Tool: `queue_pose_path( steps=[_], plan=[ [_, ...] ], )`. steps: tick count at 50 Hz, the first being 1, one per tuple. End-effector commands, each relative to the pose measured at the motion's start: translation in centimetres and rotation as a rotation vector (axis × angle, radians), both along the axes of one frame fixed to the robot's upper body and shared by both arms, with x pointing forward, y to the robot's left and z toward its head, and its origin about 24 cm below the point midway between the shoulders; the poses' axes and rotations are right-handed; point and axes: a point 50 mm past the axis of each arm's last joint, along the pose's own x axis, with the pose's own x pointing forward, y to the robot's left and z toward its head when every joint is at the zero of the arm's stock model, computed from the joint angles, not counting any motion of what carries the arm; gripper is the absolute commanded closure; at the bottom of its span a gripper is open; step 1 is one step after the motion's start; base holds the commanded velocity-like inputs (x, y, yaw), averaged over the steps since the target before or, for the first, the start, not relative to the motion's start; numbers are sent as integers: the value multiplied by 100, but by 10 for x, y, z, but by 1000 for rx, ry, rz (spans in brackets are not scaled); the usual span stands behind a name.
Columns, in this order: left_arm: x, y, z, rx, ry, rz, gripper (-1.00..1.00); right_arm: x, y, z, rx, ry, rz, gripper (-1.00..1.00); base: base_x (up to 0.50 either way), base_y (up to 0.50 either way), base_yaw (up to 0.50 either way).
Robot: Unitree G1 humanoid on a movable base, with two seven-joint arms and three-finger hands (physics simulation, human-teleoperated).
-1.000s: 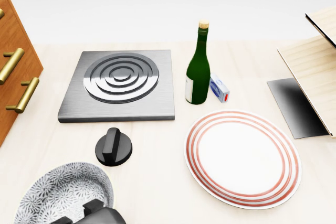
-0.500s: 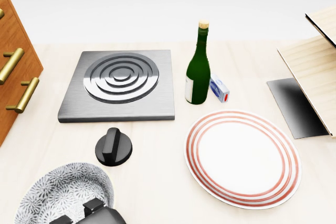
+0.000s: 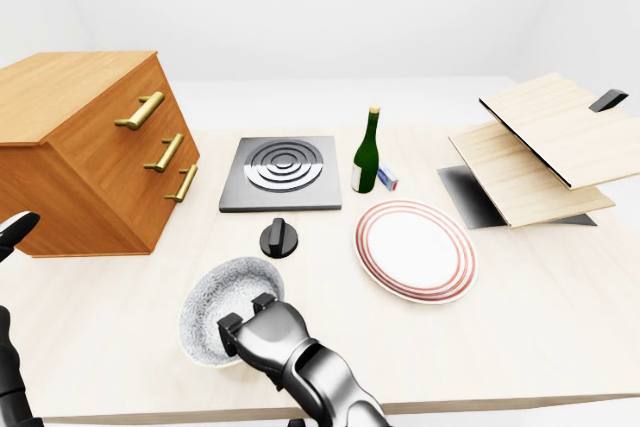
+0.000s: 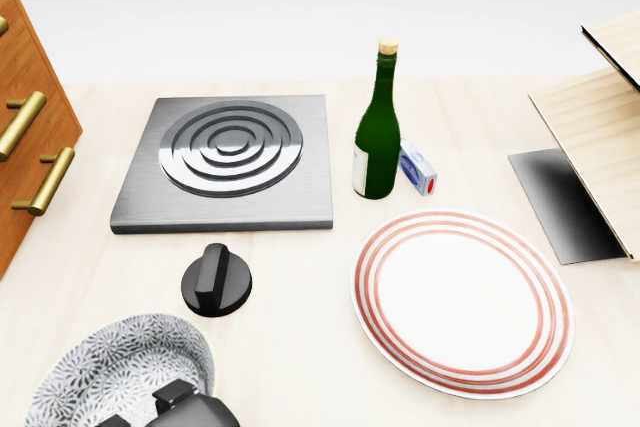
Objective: Pick up the akita bowl and put it on the plate.
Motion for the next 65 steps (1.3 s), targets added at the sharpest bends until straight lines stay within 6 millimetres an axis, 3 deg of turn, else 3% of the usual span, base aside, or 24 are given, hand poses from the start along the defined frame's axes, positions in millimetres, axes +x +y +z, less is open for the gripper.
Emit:
queue_pose_path(
  steps=[1,14,37,58,65],
  plan=[
    [0,0,-2,-5,5,1,-100,0,-5,17,-47,-81,-3,100,0,0,0],
    [0,1,-1,-5,5,5,-100,5,-15,45,-20,-195,-51,100,0,0,0],
    [0,1,-1,-3,6,6,-100,22,-42,69,21,-288,-178,100,0,0,0],
    [1,1,-3,-9,12,6,-100,32,-63,72,-17,-307,-267,100,0,0,0],
    [1,1,-3,-10,12,7,-100,38,-78,79,-30,-326,-324,100,0,0,0]
  ],
)
